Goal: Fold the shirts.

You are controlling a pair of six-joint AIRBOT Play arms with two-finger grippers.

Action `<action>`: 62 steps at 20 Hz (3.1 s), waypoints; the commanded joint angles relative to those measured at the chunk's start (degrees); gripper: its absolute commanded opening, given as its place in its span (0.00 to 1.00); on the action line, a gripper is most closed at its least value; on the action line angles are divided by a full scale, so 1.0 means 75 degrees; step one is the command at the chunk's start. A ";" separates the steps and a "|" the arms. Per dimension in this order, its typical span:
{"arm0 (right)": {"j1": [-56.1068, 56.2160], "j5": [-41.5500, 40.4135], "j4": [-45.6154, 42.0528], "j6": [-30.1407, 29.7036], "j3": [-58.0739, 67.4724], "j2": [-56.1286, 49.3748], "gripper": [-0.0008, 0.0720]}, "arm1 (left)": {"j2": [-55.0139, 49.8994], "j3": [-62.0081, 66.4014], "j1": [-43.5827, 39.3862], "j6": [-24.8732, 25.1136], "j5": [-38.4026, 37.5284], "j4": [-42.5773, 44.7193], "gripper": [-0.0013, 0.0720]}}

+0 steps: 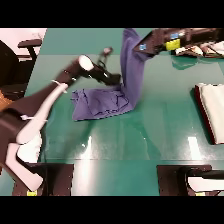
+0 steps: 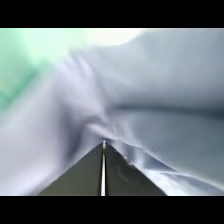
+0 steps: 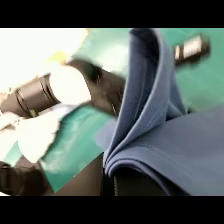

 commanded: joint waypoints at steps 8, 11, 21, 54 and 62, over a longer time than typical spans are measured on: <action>0.3398 -0.2961 0.1393 -0.1504 0.0017 -0.2241 0.73 | 0.3620 0.0029 0.3279 0.0017 -0.0970 0.1958 0.05; 0.3098 -0.2407 0.0816 -0.1463 0.0009 -0.2267 0.71 | 0.3806 0.0026 0.3450 0.0023 -0.1285 0.1955 0.05; -0.0571 -0.0828 -0.1443 -0.0076 -0.3130 -0.0924 0.85 | 0.3797 0.0020 0.2512 0.0283 -0.1483 0.1900 0.05; -0.6566 -0.0985 -0.2623 0.0376 -0.2655 0.0959 0.03 | 0.3783 -0.0326 -0.0245 0.0458 -0.0758 0.1370 0.05; -0.7513 -0.1807 -0.2547 0.0029 -0.2148 0.0924 0.03 | 0.3783 -0.0326 -0.0242 0.0393 -0.0761 0.1262 0.05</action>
